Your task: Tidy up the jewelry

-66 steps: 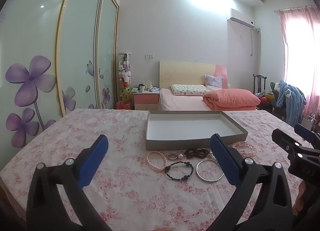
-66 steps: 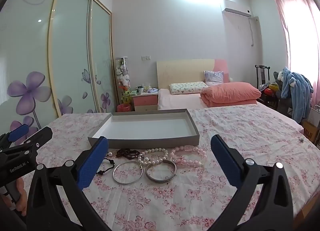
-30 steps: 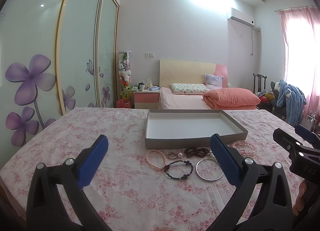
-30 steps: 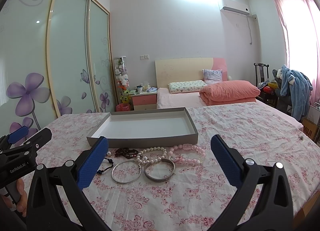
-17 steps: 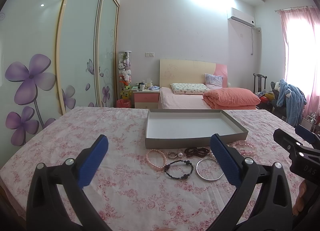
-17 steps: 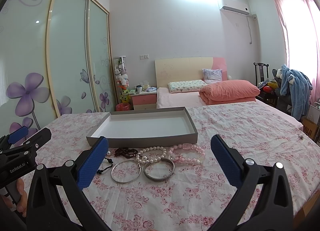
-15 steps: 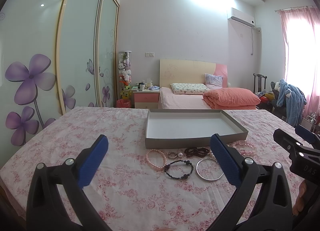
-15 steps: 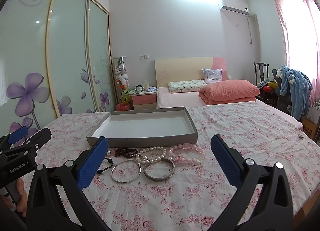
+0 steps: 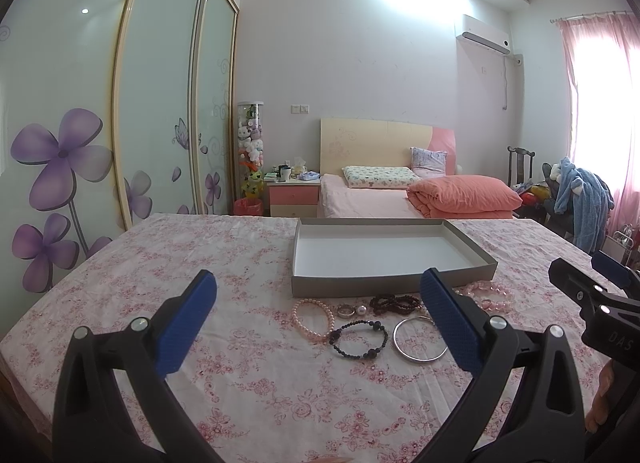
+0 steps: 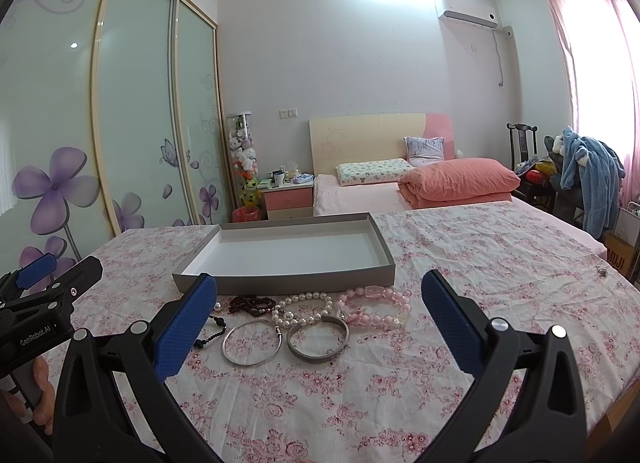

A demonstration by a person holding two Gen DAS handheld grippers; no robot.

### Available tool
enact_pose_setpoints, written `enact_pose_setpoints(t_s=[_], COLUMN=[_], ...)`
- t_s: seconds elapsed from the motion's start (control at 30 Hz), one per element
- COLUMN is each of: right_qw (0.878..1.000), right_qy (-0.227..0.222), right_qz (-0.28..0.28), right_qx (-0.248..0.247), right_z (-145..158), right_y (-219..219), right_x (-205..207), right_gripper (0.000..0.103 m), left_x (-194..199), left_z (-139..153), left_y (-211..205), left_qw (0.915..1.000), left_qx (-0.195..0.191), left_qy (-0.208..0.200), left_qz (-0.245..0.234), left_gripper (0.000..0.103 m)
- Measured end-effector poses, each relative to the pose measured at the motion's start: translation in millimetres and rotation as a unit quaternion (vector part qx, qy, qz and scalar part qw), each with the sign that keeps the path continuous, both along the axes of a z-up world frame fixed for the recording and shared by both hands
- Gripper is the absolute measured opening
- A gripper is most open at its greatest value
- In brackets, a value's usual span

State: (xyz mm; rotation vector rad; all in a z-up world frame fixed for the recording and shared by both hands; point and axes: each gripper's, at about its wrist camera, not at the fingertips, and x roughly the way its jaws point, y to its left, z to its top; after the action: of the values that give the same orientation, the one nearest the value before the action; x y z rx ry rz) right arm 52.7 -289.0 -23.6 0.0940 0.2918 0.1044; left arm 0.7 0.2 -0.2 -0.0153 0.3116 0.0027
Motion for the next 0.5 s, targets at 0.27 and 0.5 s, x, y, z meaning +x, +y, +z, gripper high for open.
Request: enact_pose_setpoints(t_s=[0.27, 0.5], right_qw=[1.000, 1.000], right_qy=[0.001, 0.001], right_qz=[0.000, 0.001], right_qx=[0.000, 0.000], right_z=[0.3, 1.0], right_y=[-0.1, 0.4], right_x=[0.5, 1.0], right_gripper=[0.101, 0.101], left_x=[0.0, 0.0], left_z=[0.0, -2.7], left_y=[0.0, -0.8], left_qw=[1.0000, 1.0000], left_qx=[0.000, 0.000], left_qy=[0.000, 0.001], left_qz=[0.000, 0.000], left_gripper=[0.099, 0.099])
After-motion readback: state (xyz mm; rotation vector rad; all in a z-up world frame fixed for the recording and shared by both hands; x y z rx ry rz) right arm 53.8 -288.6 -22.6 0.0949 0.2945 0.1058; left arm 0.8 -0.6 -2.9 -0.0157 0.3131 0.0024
